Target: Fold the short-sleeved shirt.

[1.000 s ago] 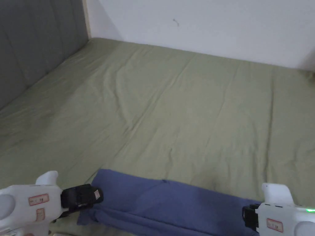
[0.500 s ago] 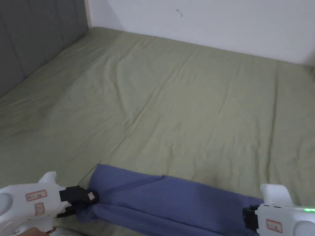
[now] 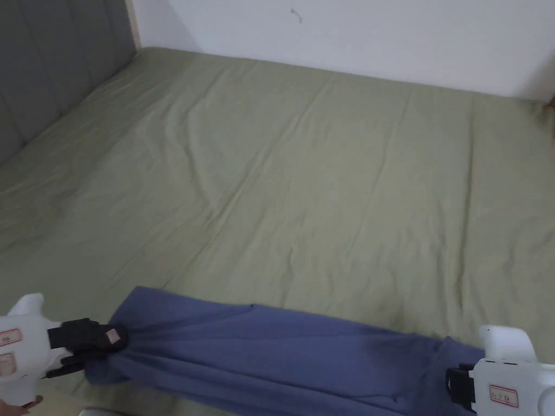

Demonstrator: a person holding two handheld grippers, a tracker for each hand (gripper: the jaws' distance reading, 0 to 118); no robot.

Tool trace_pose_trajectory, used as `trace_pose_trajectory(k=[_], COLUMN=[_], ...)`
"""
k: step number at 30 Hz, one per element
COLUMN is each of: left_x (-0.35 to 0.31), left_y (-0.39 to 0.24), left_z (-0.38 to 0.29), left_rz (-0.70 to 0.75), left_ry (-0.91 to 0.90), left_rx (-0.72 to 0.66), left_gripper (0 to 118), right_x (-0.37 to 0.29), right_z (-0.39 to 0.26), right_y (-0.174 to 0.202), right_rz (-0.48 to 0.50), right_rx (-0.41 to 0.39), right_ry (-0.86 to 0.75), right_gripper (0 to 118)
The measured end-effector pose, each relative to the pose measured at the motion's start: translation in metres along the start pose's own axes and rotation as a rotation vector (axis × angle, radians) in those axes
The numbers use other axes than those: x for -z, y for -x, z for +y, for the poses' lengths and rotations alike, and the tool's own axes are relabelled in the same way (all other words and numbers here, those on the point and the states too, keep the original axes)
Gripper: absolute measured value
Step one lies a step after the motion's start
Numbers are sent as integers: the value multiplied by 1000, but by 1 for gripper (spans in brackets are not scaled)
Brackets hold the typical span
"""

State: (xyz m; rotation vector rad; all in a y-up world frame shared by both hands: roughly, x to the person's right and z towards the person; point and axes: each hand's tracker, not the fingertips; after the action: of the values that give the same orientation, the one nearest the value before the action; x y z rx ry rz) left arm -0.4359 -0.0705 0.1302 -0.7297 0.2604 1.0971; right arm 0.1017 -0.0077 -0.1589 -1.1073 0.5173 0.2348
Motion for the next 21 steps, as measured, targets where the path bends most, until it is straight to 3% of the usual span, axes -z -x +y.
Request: trace_pose_trajectory(k=[7, 15, 21], left_x=[-15, -16, 70], left_y=[-42, -219, -304], left_z=[-10, -45, -108], left_rz=[75, -71, -209], left_ry=[-28, -32, 201], left_rx=[57, 511, 790], left_gripper=[5, 5, 5], right_x=[-1, -7, -15], right_z=[-3, -11, -24], right_y=[-12, -32, -58], right_rz=[-1, 1, -1], right_rx=[38, 89, 165], right_ry=[-8, -18, -38], right_gripper=[0, 0, 0])
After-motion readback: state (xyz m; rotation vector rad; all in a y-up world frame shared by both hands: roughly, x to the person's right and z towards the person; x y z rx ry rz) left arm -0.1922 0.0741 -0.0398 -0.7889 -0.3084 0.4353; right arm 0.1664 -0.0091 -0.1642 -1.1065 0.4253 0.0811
